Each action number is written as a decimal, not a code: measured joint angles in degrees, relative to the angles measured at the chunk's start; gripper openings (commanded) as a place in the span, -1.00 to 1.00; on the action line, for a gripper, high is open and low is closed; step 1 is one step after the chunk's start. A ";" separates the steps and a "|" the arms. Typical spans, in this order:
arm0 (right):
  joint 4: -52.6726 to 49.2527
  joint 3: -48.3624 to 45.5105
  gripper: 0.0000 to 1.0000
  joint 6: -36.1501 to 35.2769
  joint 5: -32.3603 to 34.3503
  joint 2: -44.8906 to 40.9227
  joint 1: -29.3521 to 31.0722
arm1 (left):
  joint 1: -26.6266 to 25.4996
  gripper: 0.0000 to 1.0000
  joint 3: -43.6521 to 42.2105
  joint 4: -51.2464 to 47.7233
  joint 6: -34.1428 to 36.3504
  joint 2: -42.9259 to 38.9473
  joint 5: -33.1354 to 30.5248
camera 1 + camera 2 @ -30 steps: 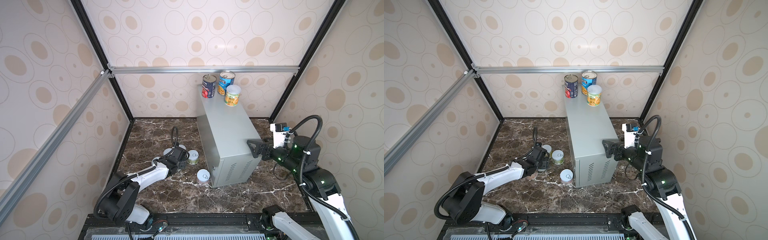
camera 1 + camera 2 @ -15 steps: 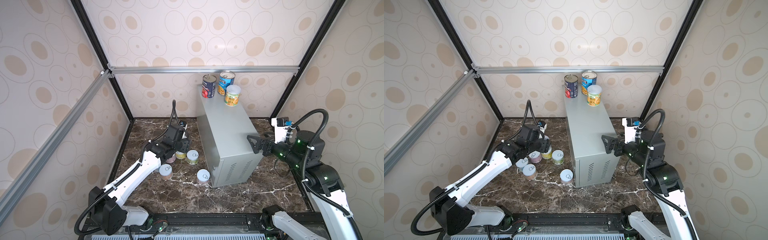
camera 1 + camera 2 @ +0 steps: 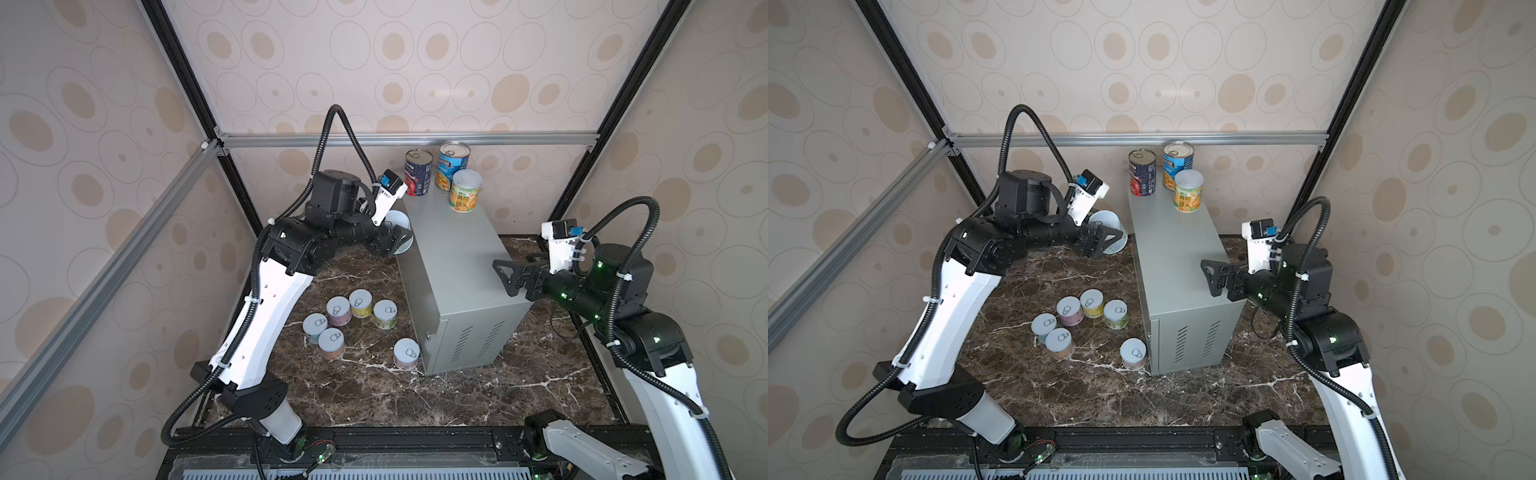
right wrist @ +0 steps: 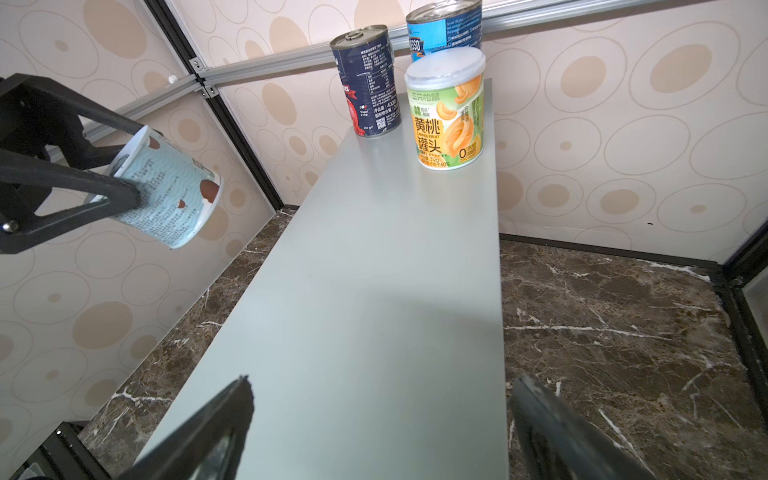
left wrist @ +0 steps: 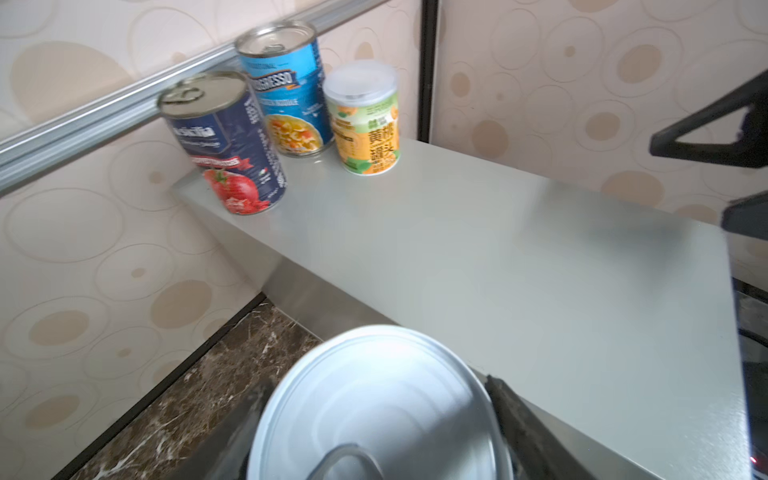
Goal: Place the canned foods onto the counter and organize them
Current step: 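Lift the white-lidded can with the left gripper onto the cabinet top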
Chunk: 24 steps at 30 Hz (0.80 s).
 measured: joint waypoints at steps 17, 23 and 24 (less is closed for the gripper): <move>2.23 -0.04 0.99 -3.82 -11.61 2.51 0.00 | -4.44 -1.00 6.86 -3.48 2.75 8.22 14.99; 3.41 -0.98 0.99 -4.04 -12.76 2.51 0.00 | -6.54 -1.00 6.88 -0.48 2.12 11.93 14.38; 3.69 -1.20 0.99 -4.04 -12.83 2.49 0.00 | -6.80 -1.00 6.97 0.04 1.90 12.22 14.21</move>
